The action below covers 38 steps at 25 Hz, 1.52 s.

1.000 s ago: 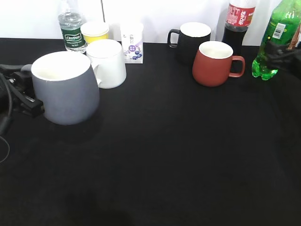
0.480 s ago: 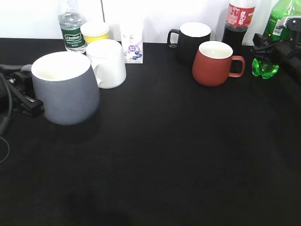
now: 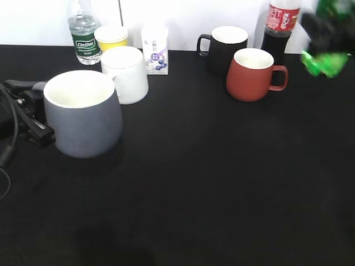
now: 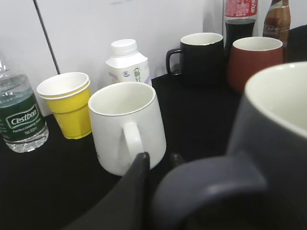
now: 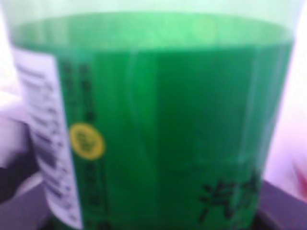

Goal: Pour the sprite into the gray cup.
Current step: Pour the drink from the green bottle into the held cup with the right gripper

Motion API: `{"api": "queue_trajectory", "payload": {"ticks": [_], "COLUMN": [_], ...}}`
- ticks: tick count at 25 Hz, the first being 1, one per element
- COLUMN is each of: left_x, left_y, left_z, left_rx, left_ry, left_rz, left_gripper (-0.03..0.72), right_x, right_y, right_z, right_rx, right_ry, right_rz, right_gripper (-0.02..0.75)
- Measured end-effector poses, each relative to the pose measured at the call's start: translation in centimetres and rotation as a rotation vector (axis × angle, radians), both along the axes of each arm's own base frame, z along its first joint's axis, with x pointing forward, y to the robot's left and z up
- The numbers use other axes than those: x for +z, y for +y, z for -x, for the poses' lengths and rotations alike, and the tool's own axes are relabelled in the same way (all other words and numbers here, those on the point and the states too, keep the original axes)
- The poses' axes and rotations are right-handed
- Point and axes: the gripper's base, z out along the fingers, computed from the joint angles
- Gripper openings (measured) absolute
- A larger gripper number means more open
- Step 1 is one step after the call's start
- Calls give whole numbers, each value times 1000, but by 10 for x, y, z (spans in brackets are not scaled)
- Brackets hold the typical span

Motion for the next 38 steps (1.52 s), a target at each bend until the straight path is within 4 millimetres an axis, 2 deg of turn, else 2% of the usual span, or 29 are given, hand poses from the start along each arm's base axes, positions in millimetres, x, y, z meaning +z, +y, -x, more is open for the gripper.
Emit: {"api": "queue_trajectory", "payload": {"ticks": [2, 4, 7, 10, 12, 15, 18, 28, 38], "left_x": [0, -9, -17, -21, -28, -28, -27, -27, -25], "left_y": [-6, -17, -39, -53, -55, -56, -56, -56, -58], "left_z": [2, 1, -15, -24, -25, -26, -26, -26, -24], "left_rx": [-27, -59, -111, -164, -176, -186, -185, -191, -226], "left_ry": [1, 40, 60, 7, 0, -27, -31, -33, -61], "left_rz": [1, 5, 11, -16, -22, -20, -16, -19, -11], "left_gripper": [87, 87, 87, 87, 87, 87, 87, 87, 87], "right_x": [15, 9, -13, -35, -39, -45, -38, -32, -29], "right_y": [41, 75, 103, 108, 112, 113, 115, 116, 115], "right_z": [18, 29, 34, 23, 13, 10, 11, 12, 10], "right_rx": [134, 236, 322, 333, 329, 328, 305, 257, 210], "right_ry": [-37, -37, -80, -125, -220, -322, -462, -684, -736], "right_rz": [33, 136, 317, 540, 689, 857, 915, 1122, 1180], "right_gripper": [459, 459, 459, 459, 459, 459, 459, 458, 458]}}
